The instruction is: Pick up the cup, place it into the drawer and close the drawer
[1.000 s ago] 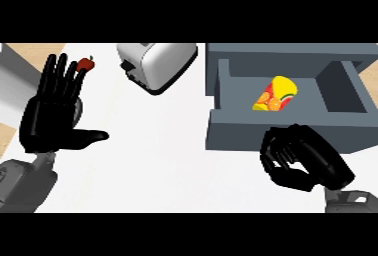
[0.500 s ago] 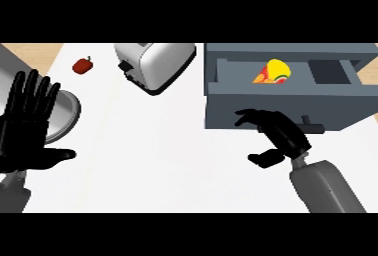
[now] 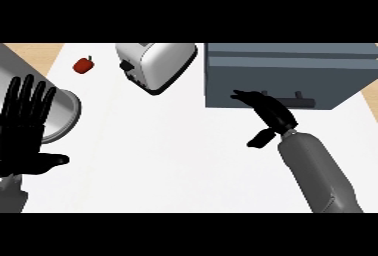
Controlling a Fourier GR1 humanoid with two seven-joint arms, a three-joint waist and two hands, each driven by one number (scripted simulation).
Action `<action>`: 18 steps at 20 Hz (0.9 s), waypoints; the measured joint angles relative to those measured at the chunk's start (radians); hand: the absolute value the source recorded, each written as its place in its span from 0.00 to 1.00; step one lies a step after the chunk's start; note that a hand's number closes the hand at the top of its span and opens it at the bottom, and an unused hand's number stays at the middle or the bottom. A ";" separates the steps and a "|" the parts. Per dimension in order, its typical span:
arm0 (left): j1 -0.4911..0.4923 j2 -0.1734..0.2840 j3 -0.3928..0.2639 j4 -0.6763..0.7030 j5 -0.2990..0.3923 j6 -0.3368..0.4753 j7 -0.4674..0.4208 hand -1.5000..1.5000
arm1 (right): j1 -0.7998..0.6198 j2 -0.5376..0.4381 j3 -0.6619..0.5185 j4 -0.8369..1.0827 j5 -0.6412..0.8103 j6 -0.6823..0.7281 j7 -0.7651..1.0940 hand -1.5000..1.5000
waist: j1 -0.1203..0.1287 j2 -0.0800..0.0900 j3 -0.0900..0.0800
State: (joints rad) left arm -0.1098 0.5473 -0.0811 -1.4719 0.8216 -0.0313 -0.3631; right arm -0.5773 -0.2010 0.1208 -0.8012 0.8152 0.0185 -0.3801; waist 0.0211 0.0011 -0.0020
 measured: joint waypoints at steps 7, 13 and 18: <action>-0.004 -0.014 0.034 0.048 -0.010 -0.072 -0.001 0.00 | -0.196 -0.025 -0.092 0.278 -0.030 0.021 -0.127 0.00 | 0.007 -0.003 -0.002; 0.001 -0.031 0.031 0.049 -0.022 -0.101 -0.004 0.00 | -0.298 -0.069 -0.133 0.434 -0.035 0.045 -0.223 0.00 | 0.029 -0.003 -0.003; -0.009 -0.031 0.031 0.065 -0.036 -0.123 -0.008 0.00 | -0.335 -0.088 -0.143 0.505 -0.032 0.073 -0.267 0.00 | 0.041 -0.003 -0.005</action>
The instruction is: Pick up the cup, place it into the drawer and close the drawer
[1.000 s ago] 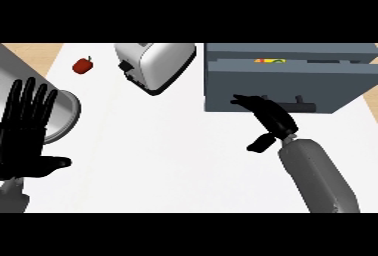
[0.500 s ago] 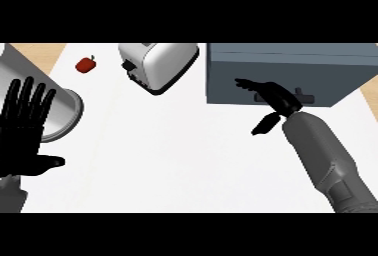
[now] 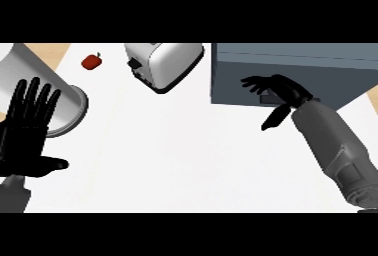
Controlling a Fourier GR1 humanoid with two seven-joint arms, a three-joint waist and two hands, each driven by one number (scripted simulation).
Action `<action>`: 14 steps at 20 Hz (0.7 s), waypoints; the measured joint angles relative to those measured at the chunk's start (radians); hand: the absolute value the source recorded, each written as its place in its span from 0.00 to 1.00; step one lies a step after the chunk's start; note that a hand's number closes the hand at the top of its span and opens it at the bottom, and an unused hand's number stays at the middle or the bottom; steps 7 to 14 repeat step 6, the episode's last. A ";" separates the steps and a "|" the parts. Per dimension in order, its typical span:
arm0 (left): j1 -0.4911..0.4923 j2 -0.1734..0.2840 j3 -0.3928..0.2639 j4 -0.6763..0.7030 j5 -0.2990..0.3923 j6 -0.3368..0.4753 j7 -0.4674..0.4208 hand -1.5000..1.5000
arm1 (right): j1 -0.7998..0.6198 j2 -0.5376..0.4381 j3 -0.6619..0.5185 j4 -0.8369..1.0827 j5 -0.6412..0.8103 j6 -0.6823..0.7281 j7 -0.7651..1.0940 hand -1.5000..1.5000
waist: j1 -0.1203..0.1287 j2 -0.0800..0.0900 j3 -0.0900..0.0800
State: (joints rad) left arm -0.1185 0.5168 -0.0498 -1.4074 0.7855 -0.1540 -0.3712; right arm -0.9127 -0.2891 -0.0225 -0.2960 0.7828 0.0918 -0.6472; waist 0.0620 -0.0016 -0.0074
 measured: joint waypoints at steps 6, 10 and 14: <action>-0.005 -0.014 -0.007 0.003 -0.020 0.007 -0.001 0.00 | -0.022 -0.011 -0.009 0.050 0.004 0.019 -0.033 0.00 | 0.007 -0.001 -0.002; -0.005 -0.014 -0.007 0.003 -0.020 0.007 -0.001 0.00 | -0.022 -0.011 -0.009 0.050 0.004 0.019 -0.033 0.00 | 0.007 -0.001 -0.002; -0.005 -0.014 -0.007 0.003 -0.020 0.007 -0.001 0.00 | -0.022 -0.011 -0.009 0.050 0.004 0.019 -0.033 0.00 | 0.007 -0.001 -0.002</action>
